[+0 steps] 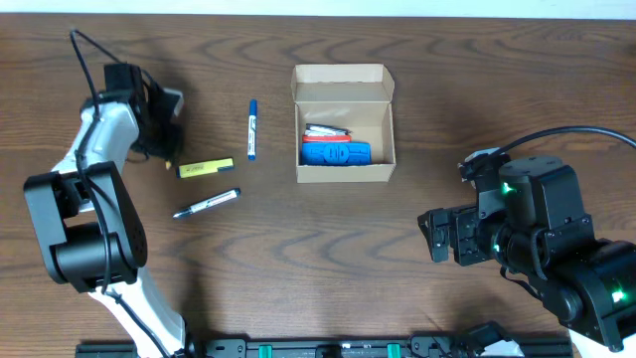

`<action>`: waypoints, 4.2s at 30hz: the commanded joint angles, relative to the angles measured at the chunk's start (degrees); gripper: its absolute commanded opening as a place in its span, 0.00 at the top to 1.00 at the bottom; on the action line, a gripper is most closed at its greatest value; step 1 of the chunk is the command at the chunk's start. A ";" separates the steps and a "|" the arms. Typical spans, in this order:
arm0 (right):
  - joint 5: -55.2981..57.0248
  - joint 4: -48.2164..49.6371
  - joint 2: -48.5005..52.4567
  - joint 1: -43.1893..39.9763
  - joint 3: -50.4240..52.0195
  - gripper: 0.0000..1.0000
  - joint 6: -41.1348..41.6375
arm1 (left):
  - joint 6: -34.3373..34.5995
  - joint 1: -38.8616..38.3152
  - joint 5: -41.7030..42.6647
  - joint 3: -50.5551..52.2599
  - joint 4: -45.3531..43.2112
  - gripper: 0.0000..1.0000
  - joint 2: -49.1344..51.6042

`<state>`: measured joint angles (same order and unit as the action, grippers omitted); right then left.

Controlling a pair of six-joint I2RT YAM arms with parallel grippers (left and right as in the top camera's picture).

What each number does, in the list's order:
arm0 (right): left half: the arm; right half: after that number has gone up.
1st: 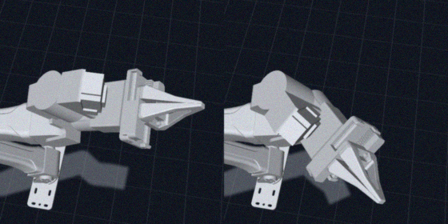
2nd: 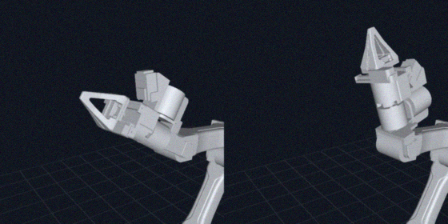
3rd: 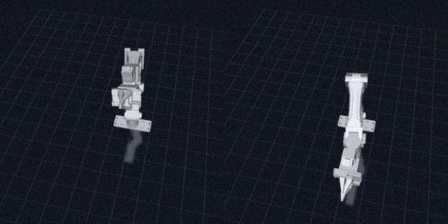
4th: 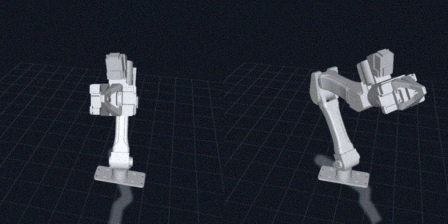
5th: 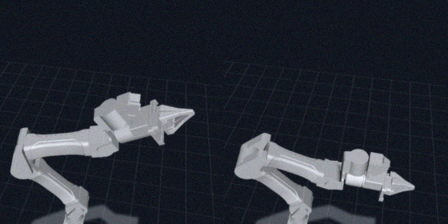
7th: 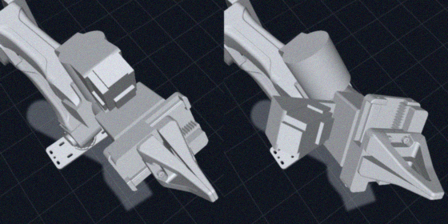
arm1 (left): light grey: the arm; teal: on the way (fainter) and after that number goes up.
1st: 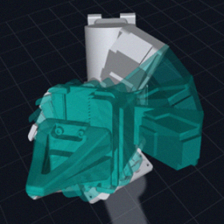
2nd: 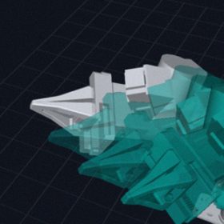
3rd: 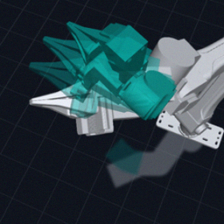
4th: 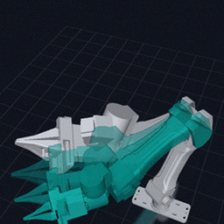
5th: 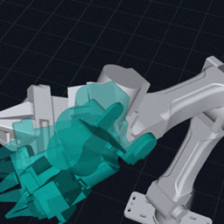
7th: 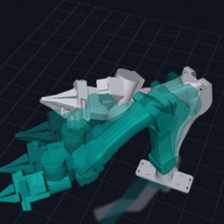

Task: Pack container
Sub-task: 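Carry the correction tape with the left gripper and lower it into the box, then move the left gripper to the yellow highlighter and grasp it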

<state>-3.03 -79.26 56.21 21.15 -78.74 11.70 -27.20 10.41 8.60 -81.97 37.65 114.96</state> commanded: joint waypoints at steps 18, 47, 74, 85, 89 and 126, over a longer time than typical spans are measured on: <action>0.17 -0.04 -0.07 0.55 -0.04 0.01 0.46 | 14.62 -34.14 1.25 -12.66 6.97 0.88 -17.05; 0.20 -0.04 -0.07 0.55 -0.04 0.01 0.44 | 5.01 -48.54 -9.68 -12.66 -0.85 0.86 -2.89; 0.20 -0.04 -0.07 0.55 -0.04 0.01 0.46 | -37.57 -41.92 3.02 -12.63 3.06 0.85 3.02; 0.20 -0.04 -0.07 0.55 -0.04 0.01 0.46 | -37.57 -40.57 3.04 -12.63 0.07 0.84 7.08; 0.20 -0.04 -0.07 0.55 -0.04 0.01 0.44 | -37.51 -40.52 3.02 -12.63 -0.26 0.58 7.08; 0.17 -0.04 -0.07 0.55 -0.04 0.01 0.46 | -20.81 -22.25 -2.60 -10.36 26.69 0.43 -24.63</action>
<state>-3.01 -79.26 56.21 21.15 -78.70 11.70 -47.48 -14.02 5.58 -95.33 64.95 88.05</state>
